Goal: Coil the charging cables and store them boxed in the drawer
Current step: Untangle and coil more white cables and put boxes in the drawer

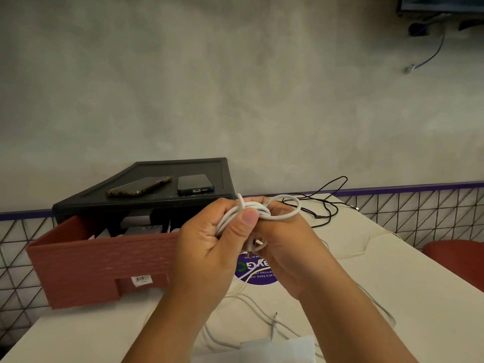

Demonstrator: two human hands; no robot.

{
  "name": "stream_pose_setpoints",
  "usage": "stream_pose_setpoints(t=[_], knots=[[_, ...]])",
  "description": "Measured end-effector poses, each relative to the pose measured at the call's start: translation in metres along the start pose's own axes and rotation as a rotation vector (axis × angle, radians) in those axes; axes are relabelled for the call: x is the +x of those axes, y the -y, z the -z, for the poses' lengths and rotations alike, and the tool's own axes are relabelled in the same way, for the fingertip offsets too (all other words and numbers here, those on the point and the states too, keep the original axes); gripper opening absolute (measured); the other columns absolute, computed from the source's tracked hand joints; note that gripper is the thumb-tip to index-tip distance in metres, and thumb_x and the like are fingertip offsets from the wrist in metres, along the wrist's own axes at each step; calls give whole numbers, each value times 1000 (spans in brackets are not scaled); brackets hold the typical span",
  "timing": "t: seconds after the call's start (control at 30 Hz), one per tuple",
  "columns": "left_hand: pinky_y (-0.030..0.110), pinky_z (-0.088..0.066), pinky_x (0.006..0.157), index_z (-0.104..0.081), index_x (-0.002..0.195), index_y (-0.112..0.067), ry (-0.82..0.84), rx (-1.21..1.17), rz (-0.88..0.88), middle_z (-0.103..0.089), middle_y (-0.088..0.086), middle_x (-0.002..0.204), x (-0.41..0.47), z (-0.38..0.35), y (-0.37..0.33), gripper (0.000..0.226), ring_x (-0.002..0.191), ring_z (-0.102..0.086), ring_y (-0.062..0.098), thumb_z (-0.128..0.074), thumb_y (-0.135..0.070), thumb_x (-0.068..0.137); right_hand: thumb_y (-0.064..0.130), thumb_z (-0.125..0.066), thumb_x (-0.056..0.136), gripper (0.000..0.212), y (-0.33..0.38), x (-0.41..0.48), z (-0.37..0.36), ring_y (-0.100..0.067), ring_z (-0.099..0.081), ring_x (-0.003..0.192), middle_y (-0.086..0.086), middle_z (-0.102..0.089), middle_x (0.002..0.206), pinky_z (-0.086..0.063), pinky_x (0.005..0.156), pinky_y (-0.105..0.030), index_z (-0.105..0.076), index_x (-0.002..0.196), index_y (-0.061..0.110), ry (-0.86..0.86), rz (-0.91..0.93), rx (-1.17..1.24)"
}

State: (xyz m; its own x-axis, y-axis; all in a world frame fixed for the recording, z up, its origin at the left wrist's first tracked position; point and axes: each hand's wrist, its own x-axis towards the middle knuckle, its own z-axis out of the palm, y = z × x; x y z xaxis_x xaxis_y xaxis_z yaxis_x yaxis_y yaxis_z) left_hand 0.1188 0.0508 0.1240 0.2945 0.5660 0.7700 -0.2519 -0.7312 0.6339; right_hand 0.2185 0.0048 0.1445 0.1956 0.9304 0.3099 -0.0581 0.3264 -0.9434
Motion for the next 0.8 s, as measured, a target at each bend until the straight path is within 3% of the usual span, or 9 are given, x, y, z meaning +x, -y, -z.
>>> stream_pose_setpoints(t=[0.1,0.2,0.27,0.43,0.53,0.6,0.67,0.73,0.8], knots=[[11,-50,58,-68,93,-30,-7,-5,-2,-69,-14,74,0,1,1,24,69,-65,2,-53,-44,80,0,-59,83,8,0,2,-2,-10,-59,55,-5,-63,65,-50,53,-23,-65,83,6,-36,-14,-37],[10,-48,58,-70,89,-31,-22,0,-14,-68,-12,73,1,2,3,22,68,-63,1,-53,-42,81,12,-64,82,5,-6,7,-4,-11,-61,56,-3,-63,64,-50,49,-21,-63,86,9,-169,31,-366],[8,-46,59,-71,81,-32,-35,26,-43,-67,-15,72,1,4,4,20,68,-62,-1,-53,-39,82,21,-65,80,9,-10,7,-5,-19,-63,62,-8,-64,68,-52,55,-30,-60,79,13,-223,87,-566],[4,-44,59,-64,83,-33,-50,114,-105,-66,-25,72,3,8,3,11,70,-63,-5,-53,-33,83,36,-54,87,20,-5,3,-3,-16,-57,62,0,-62,67,-47,58,-31,-62,79,19,-101,-35,-871],[5,-44,57,-67,78,-37,-97,166,-127,-65,-23,71,4,13,4,15,66,-61,-3,-54,-36,83,26,-51,90,16,-2,1,5,-9,-52,56,9,-55,53,-46,58,-26,-64,99,22,-17,-7,-870],[9,-43,50,-68,75,-45,-196,144,-74,-64,-20,64,7,21,3,12,56,-57,-2,-57,-43,81,18,-48,91,27,0,1,9,-1,-49,49,14,-50,45,-42,51,-15,-63,111,28,-10,-14,-852],[11,-41,46,-67,71,-50,-303,117,-25,-61,-16,57,10,30,3,13,49,-52,-1,-64,-45,82,19,-51,92,30,1,2,11,2,-51,52,16,-50,52,-38,49,-8,-60,118,29,-43,-26,-787],[11,-42,46,-67,69,-49,-359,68,13,-59,-15,55,12,35,3,16,48,-50,0,-58,-45,81,27,-55,91,25,1,3,8,0,-54,59,14,-54,64,-45,57,-11,-61,115,28,-48,-25,-692],[12,-42,45,-68,68,-46,-365,25,45,-58,-15,51,13,34,2,15,45,-50,0,-62,-50,81,33,-58,88,19,0,1,3,-5,-57,67,8,-60,72,-51,70,-24,-64,105,28,-16,-9,-625]])
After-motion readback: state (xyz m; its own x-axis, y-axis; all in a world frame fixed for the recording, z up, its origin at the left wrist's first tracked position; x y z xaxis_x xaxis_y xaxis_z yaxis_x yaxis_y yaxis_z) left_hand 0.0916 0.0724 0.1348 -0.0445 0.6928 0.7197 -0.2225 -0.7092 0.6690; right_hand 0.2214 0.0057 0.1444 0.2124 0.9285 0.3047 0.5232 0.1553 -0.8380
